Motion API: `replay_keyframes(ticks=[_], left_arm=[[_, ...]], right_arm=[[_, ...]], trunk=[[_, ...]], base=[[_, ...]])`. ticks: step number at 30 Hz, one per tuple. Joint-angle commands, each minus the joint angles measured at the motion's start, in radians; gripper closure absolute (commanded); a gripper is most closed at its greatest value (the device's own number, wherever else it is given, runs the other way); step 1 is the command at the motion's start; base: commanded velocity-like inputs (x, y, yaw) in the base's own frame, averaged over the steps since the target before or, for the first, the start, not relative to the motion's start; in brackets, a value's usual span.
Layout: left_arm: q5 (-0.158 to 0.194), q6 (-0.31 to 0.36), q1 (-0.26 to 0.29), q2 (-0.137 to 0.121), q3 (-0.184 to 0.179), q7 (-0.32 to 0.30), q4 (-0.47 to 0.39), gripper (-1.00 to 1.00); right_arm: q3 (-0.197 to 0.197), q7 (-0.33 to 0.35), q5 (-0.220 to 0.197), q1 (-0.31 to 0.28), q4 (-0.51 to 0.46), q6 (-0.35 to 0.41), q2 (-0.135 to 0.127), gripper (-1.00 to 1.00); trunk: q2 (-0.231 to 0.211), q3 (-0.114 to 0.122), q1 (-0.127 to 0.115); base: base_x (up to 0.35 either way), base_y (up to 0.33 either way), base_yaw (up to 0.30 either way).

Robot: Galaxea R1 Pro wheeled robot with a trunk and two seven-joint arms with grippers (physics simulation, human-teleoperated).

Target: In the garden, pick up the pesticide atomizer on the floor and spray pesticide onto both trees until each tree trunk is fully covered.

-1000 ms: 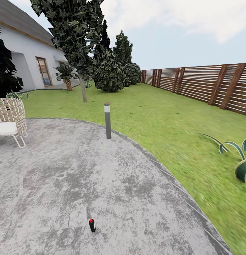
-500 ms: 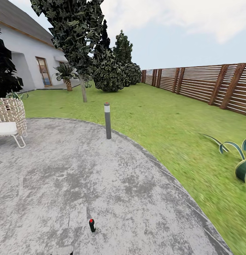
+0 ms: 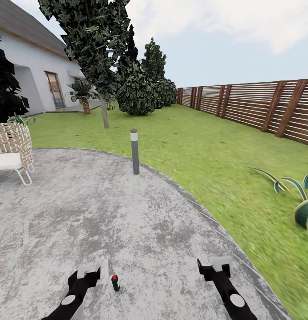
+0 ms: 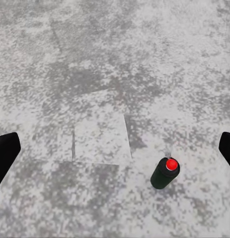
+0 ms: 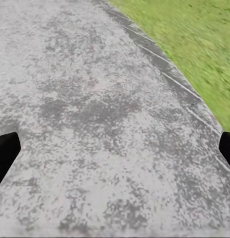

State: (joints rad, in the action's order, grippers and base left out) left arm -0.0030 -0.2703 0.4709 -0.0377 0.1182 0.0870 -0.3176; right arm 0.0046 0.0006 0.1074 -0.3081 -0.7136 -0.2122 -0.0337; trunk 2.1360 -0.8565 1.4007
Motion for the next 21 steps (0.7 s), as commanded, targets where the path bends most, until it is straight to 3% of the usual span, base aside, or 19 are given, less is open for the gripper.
replay_keyframes(ticks=[1,8,21], left_arm=[[-0.002,0.000,-0.001,0.000,-0.001,0.000,0.000,-1.00],[-0.011,-0.004,-0.007,-0.010,-0.011,-0.001,-0.002,-1.00],[-0.008,-0.004,-0.007,-0.011,-0.008,-0.001,-0.003,-1.00]], right_arm=[[0.000,0.000,0.001,-0.005,0.001,0.036,0.002,-1.00],[0.002,0.005,0.001,-0.013,0.003,0.088,0.004,-1.00],[0.000,0.006,0.001,-0.014,0.005,0.089,0.005,-1.00]], trunk=[[0.000,0.000,0.000],[0.000,0.000,0.000],[0.000,0.000,0.000]], base=[[0.000,0.000,0.000],[0.047,0.000,0.000],[0.314,0.000,0.000]])
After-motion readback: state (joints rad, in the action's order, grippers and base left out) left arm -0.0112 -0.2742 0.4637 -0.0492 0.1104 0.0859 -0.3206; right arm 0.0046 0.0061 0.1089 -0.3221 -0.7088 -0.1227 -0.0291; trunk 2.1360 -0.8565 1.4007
